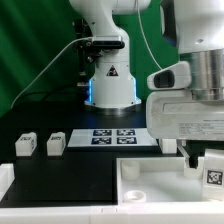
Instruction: Assemble one leg
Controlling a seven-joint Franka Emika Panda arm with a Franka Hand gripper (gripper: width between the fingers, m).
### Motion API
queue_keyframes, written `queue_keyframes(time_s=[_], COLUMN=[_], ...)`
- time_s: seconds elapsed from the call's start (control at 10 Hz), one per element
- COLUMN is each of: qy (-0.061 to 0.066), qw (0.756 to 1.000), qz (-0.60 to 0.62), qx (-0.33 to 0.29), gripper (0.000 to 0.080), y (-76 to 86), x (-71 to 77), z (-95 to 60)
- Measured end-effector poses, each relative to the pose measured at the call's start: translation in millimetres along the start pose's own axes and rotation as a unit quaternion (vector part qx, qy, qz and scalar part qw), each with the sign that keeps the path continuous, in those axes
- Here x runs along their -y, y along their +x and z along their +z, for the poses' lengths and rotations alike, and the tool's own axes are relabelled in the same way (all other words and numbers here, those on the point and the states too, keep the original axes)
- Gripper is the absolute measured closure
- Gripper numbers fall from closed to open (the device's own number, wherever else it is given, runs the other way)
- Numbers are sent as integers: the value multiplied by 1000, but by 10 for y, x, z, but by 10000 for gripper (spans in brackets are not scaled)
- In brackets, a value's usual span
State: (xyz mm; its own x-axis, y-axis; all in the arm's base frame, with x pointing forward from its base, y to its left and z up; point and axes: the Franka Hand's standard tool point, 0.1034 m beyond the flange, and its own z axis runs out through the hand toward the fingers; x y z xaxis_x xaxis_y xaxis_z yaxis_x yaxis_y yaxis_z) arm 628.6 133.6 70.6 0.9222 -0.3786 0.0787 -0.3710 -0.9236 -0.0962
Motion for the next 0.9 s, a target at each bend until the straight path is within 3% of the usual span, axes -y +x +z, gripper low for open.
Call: queue_keyframes(time_s=[0.2, 0.4, 0.5, 0.6, 0.9], qy=[2, 2, -5, -4, 16], qw=[1000, 997, 991, 984, 914], qz=[10, 80, 131, 180, 405], qx=[-1, 0, 5, 5, 20], gripper=[150, 385, 385, 497, 498], y=[5, 1, -8, -4, 34], x=[-3, -14, -76, -79, -103], z=[6, 11, 27, 27, 25])
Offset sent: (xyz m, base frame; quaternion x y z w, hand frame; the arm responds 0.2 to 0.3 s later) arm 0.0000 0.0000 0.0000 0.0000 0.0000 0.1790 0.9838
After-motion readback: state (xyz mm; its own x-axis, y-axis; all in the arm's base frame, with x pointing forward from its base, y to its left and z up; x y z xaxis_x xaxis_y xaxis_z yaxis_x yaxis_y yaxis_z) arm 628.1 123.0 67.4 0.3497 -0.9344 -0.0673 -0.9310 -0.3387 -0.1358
